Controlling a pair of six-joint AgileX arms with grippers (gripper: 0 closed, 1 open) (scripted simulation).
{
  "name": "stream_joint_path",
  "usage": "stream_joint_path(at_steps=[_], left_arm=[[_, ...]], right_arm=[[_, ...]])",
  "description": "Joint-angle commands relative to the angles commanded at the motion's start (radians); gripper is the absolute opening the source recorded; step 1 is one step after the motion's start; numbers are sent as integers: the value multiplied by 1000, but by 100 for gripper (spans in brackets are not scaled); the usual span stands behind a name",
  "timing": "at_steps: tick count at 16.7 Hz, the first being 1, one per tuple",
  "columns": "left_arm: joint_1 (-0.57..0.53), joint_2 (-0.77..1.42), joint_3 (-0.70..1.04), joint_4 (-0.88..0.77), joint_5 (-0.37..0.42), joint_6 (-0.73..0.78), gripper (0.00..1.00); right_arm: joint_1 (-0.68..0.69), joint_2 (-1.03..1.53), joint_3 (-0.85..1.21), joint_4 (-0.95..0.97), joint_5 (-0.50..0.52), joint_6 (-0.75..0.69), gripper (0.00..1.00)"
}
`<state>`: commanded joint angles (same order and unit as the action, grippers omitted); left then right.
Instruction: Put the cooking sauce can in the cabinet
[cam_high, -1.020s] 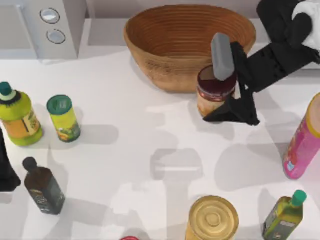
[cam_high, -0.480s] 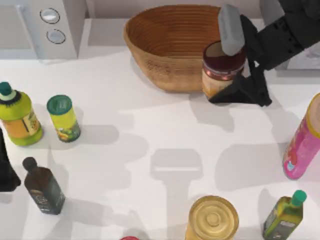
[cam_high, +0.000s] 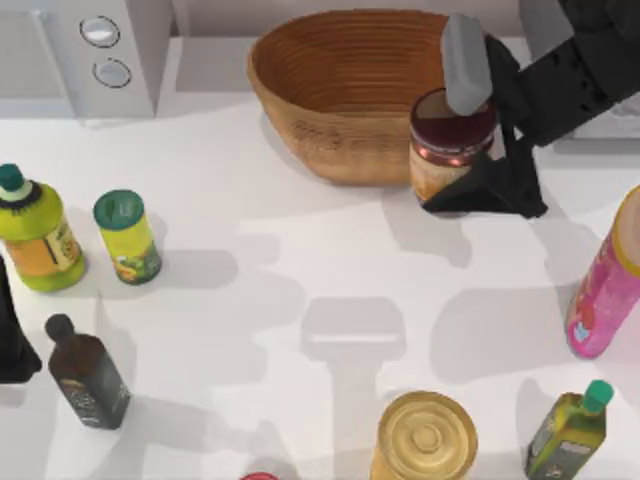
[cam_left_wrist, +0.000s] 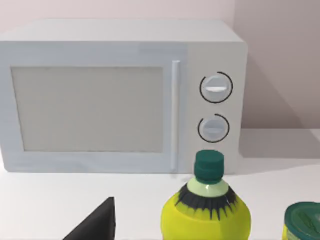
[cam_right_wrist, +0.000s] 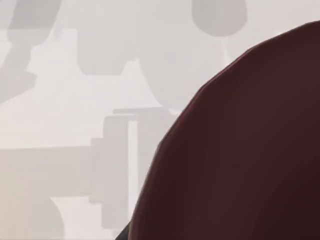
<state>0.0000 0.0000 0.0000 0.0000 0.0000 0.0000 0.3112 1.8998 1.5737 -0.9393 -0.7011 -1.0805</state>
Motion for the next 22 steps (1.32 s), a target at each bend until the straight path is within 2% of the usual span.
stream_joint_path(at_steps=[6, 17, 22], left_arm=[[0, 0, 0, 0, 0, 0, 100], [0, 0, 0, 0, 0, 0, 100], [0, 0, 0, 0, 0, 0, 100]], right_arm=[[-59, -294, -286, 132, 139, 193, 0], [-220, -1299, -1086, 624, 510, 711, 0], [-278, -1688, -1397, 821, 637, 939, 0]])
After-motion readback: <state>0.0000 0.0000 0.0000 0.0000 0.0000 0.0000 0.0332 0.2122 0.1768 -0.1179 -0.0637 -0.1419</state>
